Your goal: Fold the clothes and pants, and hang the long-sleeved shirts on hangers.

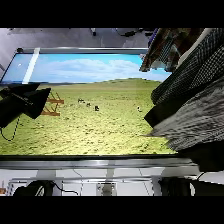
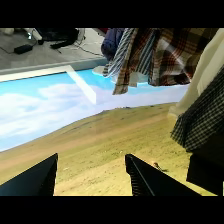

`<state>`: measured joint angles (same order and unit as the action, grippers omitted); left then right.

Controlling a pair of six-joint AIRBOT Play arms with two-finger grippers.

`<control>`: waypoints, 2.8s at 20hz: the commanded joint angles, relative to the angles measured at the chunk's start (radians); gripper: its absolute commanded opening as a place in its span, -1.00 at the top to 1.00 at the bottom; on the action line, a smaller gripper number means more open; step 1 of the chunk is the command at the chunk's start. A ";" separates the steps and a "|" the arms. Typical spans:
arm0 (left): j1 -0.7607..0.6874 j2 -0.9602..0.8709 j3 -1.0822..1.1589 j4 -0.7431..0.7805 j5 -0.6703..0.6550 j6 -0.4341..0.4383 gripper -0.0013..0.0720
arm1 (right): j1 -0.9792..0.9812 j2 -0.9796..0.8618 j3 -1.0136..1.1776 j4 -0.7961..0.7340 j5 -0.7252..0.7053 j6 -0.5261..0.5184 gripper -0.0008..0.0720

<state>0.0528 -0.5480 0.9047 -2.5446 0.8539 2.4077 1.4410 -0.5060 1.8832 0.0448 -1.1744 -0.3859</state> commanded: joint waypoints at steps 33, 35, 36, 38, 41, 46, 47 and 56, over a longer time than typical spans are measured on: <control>0.001 0.000 -0.001 0.000 0.006 0.000 -0.37 | 0.001 -0.259 0.550 -0.028 -0.505 -0.454 0.81; 0.001 0.000 -0.001 0.000 0.009 0.000 -0.37 | 0.001 -0.259 0.549 -0.070 -0.575 -0.521 0.81; 0.001 0.000 -0.001 0.000 0.011 0.000 -0.37 | 0.000 -0.259 0.547 -0.096 -0.614 -0.550 0.61; 0.001 0.000 -0.001 0.000 0.011 0.000 -0.37 | 0.000 -0.262 0.547 -0.140 -0.682 -0.609 -0.35; 0.001 0.000 -0.001 0.000 0.013 0.000 -0.37 | -0.046 -0.290 0.521 -0.228 -0.679 -0.657 -0.62; 0.001 0.000 -0.001 0.002 0.023 0.000 -0.37 | -0.099 -0.327 0.287 -0.208 -0.657 -0.682 -0.62; 0.001 0.000 -0.001 0.001 0.023 0.000 -0.37 | -0.099 -0.327 0.209 -0.154 -0.619 -0.679 -0.62; 0.001 0.000 -0.001 0.005 0.022 0.001 -0.37 | -0.109 -0.415 -0.106 0.294 -0.455 -0.700 -0.61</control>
<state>0.0528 -0.5480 0.9039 -2.5412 0.8761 2.4077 1.3403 -0.8837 1.8309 0.2394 -1.6592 -1.0374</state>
